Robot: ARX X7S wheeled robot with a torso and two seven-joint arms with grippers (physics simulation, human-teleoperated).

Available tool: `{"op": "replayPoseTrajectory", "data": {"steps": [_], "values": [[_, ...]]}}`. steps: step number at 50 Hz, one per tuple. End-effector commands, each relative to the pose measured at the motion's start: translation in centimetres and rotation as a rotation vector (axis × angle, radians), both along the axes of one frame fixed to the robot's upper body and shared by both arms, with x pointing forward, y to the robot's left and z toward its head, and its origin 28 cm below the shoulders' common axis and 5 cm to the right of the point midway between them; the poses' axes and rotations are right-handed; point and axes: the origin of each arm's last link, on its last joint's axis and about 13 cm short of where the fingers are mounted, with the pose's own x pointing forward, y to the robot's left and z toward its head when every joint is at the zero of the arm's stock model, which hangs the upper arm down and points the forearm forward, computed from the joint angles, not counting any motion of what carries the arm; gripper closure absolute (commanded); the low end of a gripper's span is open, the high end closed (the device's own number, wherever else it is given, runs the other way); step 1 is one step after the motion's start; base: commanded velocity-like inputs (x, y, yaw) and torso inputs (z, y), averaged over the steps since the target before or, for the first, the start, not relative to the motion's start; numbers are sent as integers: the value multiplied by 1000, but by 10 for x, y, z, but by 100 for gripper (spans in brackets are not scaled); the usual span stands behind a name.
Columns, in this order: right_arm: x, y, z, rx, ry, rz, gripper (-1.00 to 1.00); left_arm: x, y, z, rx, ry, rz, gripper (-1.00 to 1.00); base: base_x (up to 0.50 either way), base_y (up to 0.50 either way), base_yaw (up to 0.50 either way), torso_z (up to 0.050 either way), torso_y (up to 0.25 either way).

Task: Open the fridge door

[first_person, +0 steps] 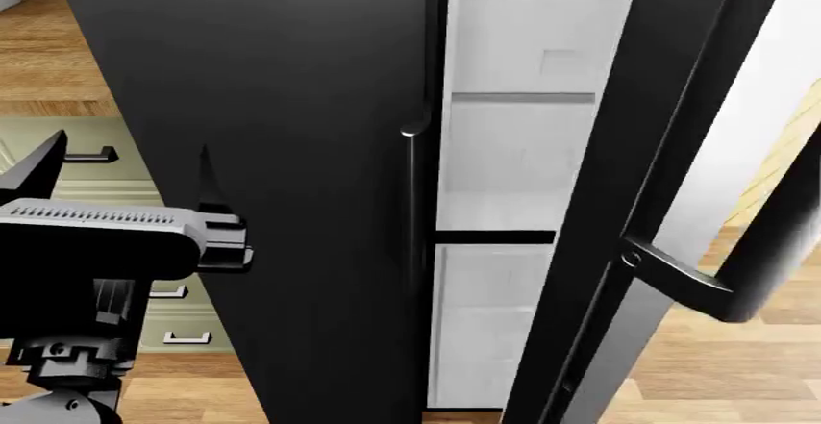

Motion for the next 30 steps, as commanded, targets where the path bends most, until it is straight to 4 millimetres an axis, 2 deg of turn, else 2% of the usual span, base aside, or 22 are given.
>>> {"op": "replayPoseTrajectory", "data": {"steps": [1,15,30], "values": [[-18,-13,1,62,-109,-140,-100,2,-2,0,3,4,-6,-100,0,0,0,0,0],[-34,-5,15,1,-186,-136,-100,1,-1,0,-1,0,-7,-100,0,0,0,0,0],[-45,-9,14,39,-254,-174,-100,3,-2,2,1,-1,-13,-100,0,0,0,0,0]]}}
